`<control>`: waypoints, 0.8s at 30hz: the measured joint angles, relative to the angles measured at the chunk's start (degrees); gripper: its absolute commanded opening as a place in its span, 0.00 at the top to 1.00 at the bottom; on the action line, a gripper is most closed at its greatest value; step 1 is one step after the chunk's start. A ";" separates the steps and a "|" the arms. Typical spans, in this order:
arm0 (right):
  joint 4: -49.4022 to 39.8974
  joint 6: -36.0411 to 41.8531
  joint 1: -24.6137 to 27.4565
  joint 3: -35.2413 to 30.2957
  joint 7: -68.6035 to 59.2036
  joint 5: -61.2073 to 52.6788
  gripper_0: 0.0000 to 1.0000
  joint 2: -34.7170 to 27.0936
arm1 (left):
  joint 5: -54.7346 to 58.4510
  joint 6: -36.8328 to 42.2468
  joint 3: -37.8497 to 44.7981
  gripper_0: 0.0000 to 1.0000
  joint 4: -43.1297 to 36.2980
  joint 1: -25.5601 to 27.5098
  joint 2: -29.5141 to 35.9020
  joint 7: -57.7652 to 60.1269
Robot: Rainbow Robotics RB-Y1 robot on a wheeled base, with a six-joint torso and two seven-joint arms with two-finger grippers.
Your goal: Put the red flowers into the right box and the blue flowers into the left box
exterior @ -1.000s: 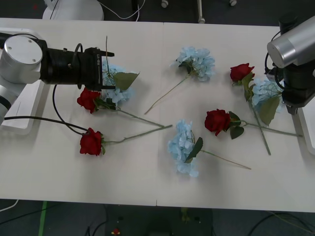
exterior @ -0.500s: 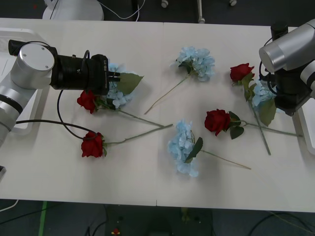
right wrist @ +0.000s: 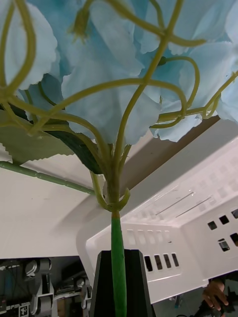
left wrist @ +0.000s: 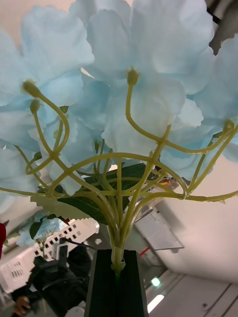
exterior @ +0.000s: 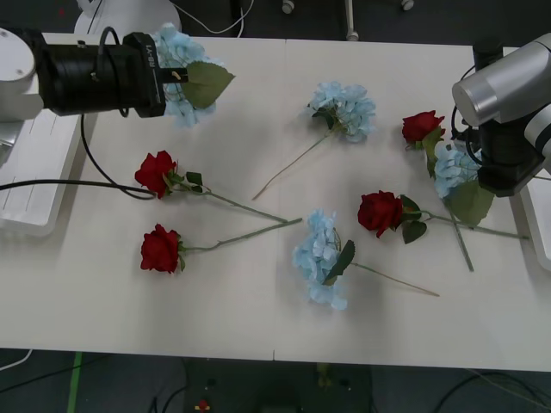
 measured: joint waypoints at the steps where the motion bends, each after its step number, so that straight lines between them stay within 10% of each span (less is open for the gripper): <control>1: 0.02 0.00 -0.01 -0.18 0.00 -0.56 1.00 -0.03 | -0.68 1.21 0.75 1.00 -1.02 0.00 0.87 -2.89; 12: -9.83 -1.05 -0.01 -11.96 10.26 -21.10 1.00 -7.69 | -11.48 19.25 9.90 1.00 -4.60 0.21 13.34 -40.00; 24: -32.13 -14.93 9.03 -21.65 13.95 -47.08 1.00 -10.46 | -38.03 13.92 23.56 1.00 -4.84 7.72 15.83 -75.37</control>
